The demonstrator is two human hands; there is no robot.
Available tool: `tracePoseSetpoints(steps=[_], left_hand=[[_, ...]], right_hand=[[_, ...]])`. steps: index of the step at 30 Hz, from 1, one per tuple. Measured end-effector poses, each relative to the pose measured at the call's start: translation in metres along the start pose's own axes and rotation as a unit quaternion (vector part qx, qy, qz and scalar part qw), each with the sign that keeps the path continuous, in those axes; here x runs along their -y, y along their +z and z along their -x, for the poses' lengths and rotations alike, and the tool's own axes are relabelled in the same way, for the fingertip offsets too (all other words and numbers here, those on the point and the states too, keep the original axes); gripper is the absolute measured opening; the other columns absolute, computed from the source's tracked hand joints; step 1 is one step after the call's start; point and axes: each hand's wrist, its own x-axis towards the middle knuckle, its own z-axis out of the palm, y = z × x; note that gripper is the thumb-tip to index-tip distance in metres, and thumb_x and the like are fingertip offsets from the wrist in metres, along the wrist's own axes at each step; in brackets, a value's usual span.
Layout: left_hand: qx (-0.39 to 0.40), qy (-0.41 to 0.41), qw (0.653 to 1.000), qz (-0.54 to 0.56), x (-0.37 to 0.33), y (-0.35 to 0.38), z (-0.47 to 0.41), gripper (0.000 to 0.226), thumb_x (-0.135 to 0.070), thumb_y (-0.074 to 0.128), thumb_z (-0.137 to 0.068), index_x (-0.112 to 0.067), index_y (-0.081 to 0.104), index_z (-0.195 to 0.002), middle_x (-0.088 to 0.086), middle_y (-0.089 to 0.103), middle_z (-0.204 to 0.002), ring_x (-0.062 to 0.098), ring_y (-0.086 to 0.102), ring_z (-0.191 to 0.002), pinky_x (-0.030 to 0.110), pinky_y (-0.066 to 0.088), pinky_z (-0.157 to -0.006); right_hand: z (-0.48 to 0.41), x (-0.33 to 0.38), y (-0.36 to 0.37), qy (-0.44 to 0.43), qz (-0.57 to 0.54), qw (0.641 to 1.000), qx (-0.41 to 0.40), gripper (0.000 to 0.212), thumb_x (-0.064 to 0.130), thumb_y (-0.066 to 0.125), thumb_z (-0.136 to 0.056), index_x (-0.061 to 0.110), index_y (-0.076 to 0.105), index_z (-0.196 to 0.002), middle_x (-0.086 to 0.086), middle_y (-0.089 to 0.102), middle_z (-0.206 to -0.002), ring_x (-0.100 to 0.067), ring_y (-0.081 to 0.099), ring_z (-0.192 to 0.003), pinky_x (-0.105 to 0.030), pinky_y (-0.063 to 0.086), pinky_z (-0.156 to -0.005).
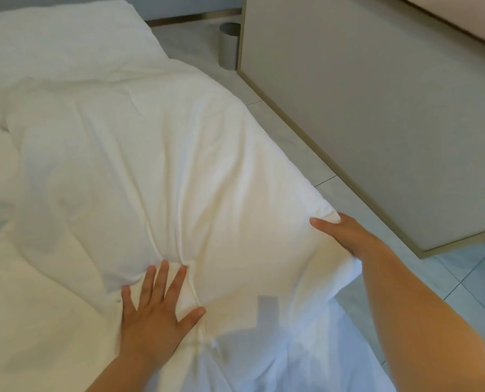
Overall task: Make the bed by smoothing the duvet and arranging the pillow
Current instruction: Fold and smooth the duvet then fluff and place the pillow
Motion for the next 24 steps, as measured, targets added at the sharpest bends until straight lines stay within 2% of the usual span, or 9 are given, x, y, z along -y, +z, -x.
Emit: tracePoseSetpoints(steps=[3,6,7,10,12,17,20,22,24], left_hand=[[0.013,-0.031,0.999,0.009,0.0,-0.009,0.0,0.081,-0.075,0.002,-0.08,-0.027,0.046,-0.129,0.01,0.058,-0.13,0.025,0.026,-0.131,0.039,0.011,-0.102],[0.019,-0.081,0.994,0.077,-0.009,-0.046,0.005,0.103,-0.077,0.009,-0.055,-0.029,0.025,-0.144,-0.004,0.015,-0.156,0.013,0.006,-0.144,0.038,-0.006,-0.107],[0.005,-0.096,0.984,0.147,-0.012,-0.063,0.008,0.095,-0.069,0.019,-0.058,-0.024,0.034,-0.141,-0.005,0.022,-0.154,0.012,0.012,-0.144,0.037,-0.004,-0.111],[-0.169,-0.119,0.866,0.455,-0.02,-0.129,0.004,0.045,-0.042,0.046,-0.089,-0.011,0.06,-0.119,0.001,0.06,-0.12,0.017,0.051,-0.119,0.028,0.029,-0.102],[-0.146,-0.095,0.797,0.579,-0.03,-0.179,-0.008,0.048,-0.041,0.052,-0.089,-0.011,0.053,-0.127,-0.003,0.059,-0.117,0.016,0.053,-0.113,0.027,0.037,-0.097],[-0.034,-0.087,0.907,0.412,-0.049,-0.248,-0.017,0.093,-0.06,0.058,-0.077,-0.004,0.023,-0.143,0.009,0.033,-0.148,0.028,0.037,-0.132,0.031,0.035,-0.097],[-0.053,-0.086,0.947,0.304,-0.031,-0.248,-0.002,0.061,-0.038,0.061,-0.084,0.0,0.04,-0.128,0.012,0.049,-0.128,0.028,0.049,-0.117,0.028,0.04,-0.089],[-0.1,-0.095,0.948,0.286,-0.009,-0.245,0.012,0.016,-0.016,0.055,-0.087,-0.003,0.051,-0.096,0.005,0.052,-0.092,0.022,0.052,-0.088,0.023,0.039,-0.066],[-0.146,-0.093,0.931,0.322,0.021,-0.243,0.03,0.021,-0.002,0.049,-0.082,-0.01,0.04,-0.064,0.0,0.04,-0.067,0.016,0.043,-0.062,0.022,0.028,-0.049]], right_hand=[[0.02,0.012,0.001,-0.056,-0.027,0.998,0.0,0.033,0.028,0.064,-0.084,0.022,0.051,-0.113,0.004,0.06,-0.094,-0.013,0.057,-0.08,-0.026,0.042,-0.061],[0.051,0.023,0.01,-0.123,-0.051,0.991,-0.012,0.03,0.023,0.066,-0.083,0.028,0.051,-0.108,0.009,0.06,-0.092,-0.007,0.057,-0.08,-0.022,0.043,-0.061],[0.064,0.03,0.014,-0.147,-0.047,0.988,-0.015,0.028,0.022,0.066,-0.082,0.027,0.052,-0.107,0.008,0.061,-0.092,-0.007,0.058,-0.08,-0.022,0.044,-0.062],[0.101,0.05,0.033,-0.204,0.036,0.978,-0.022,0.021,0.025,0.064,-0.082,0.027,0.055,-0.1,0.007,0.063,-0.091,-0.016,0.061,-0.086,-0.031,0.049,-0.075],[0.13,0.064,0.051,-0.227,0.125,0.965,-0.034,0.018,0.031,0.061,-0.082,0.025,0.055,-0.097,0.005,0.064,-0.091,-0.022,0.06,-0.092,-0.035,0.047,-0.084],[0.206,0.086,0.098,-0.326,0.321,0.887,-0.06,0.023,0.043,0.049,-0.087,0.022,0.049,-0.097,0.003,0.056,-0.089,-0.023,0.053,-0.094,-0.025,0.029,-0.069],[0.237,0.092,0.127,-0.379,0.349,0.855,-0.052,0.017,0.044,0.045,-0.089,0.029,0.04,-0.082,0.003,0.059,-0.095,-0.023,0.056,-0.102,-0.024,0.024,-0.068],[0.254,0.093,0.149,-0.405,0.363,0.838,-0.044,0.018,0.042,0.044,-0.09,0.026,0.038,-0.084,0.001,0.063,-0.103,-0.024,0.056,-0.101,-0.025,0.025,-0.068],[0.277,0.097,0.169,-0.427,0.367,0.826,-0.04,0.014,0.039,0.044,-0.09,0.026,0.042,-0.089,0.002,0.06,-0.098,-0.024,0.053,-0.089,-0.025,0.025,-0.063]])
